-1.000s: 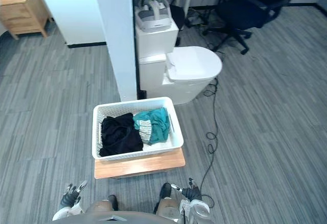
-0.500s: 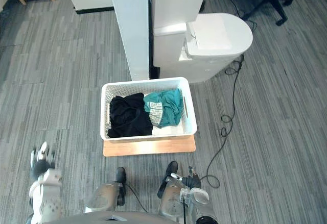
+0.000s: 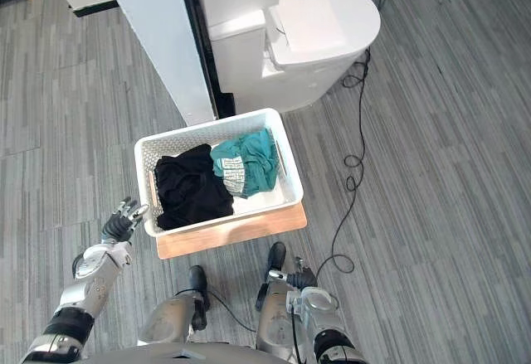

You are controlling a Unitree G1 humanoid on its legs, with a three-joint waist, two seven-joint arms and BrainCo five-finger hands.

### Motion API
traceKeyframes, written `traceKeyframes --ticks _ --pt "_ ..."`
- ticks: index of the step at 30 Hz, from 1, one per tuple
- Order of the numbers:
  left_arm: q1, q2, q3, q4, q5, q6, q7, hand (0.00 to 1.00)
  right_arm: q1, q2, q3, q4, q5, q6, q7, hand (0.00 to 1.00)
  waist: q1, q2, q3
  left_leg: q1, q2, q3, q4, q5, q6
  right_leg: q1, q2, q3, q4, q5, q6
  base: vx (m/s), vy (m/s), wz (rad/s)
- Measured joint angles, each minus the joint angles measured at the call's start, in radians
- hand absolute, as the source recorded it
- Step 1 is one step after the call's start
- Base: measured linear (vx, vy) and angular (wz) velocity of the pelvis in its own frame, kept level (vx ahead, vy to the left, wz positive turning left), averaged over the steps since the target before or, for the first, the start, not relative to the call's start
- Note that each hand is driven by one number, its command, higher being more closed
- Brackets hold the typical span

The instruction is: Pick up the laundry basket with both hands and put the clothes into the washing machine.

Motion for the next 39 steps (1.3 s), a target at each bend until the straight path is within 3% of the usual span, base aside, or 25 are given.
traceKeyframes --ticks 1,4,16,20,24,26,30,39 --pt "-0.070 -0.022 0.080 0.153 0.070 0.011 0.009 0.00 -0.004 0.001 0.001 -0.011 0.023 -0.003 0.003 0.00 -0.007 -0.004 0.018 -0.001 0.002 0.017 0.000 0.000 0.000 -0.010 0.003 0.015 0.000 0.004 -0.003 -0.04 -0.009 -0.25" --pt "-0.130 -0.028 0.110 0.263 0.109 -0.019 -0.001 0.00 -0.009 -0.015 -0.001 -0.004 0.045 -0.006 0.001 0.00 -0.016 0.005 0.033 -0.007 0.003 0.032 0.001 -0.001 -0.001 -0.029 0.006 0.034 0.004 0.008 -0.003 -0.03 -0.017 -0.21" --pt "-0.194 0.063 0.052 0.304 0.010 -0.050 0.007 0.00 -0.010 -0.028 -0.026 -0.004 0.083 -0.049 -0.014 0.00 -0.043 0.000 0.084 -0.022 0.015 0.080 0.034 -0.018 -0.009 -0.068 0.010 0.085 0.015 0.017 -0.005 -0.02 -0.009 -0.12" --pt "-0.199 0.115 0.024 0.260 0.007 -0.035 0.015 0.00 -0.009 -0.028 -0.047 -0.004 0.082 -0.051 -0.014 0.00 -0.041 0.000 0.087 -0.023 0.021 0.097 0.033 -0.021 -0.013 -0.078 0.020 0.100 0.016 0.018 -0.005 0.02 -0.017 -0.11" --pt "-0.199 0.249 -0.050 0.090 0.023 -0.020 -0.021 0.00 -0.003 -0.036 -0.053 -0.014 0.083 -0.053 -0.013 0.00 -0.044 0.004 0.091 -0.025 0.026 0.111 0.032 -0.023 -0.016 -0.096 0.027 0.108 0.030 0.016 -0.010 0.04 -0.015 -0.12" --pt "-0.196 0.337 -0.051 -0.033 0.036 -0.019 -0.055 0.00 0.022 -0.038 -0.055 -0.031 0.085 -0.065 -0.010 0.00 -0.044 0.004 0.091 -0.024 0.027 0.111 0.033 -0.023 -0.016 -0.097 0.029 0.107 0.033 0.014 -0.011 0.02 -0.006 -0.02" --pt "-0.199 0.434 -0.038 -0.164 0.066 -0.019 -0.087 0.00 0.062 -0.038 -0.070 -0.048 0.111 -0.064 0.003 0.00 -0.042 0.005 0.091 -0.019 0.027 0.110 0.033 -0.023 -0.016 -0.096 0.026 0.107 0.044 0.009 -0.014 0.00 0.000 0.00" --pt "-0.202 0.444 -0.021 -0.159 0.096 -0.004 -0.110 0.00 0.092 -0.032 -0.091 -0.044 0.114 -0.051 0.025 0.00 -0.039 0.007 0.090 -0.016 0.025 0.120 0.048 -0.022 -0.016 -0.116 0.022 0.121 0.096 -0.008 -0.021 -0.03 -0.012 -0.02"
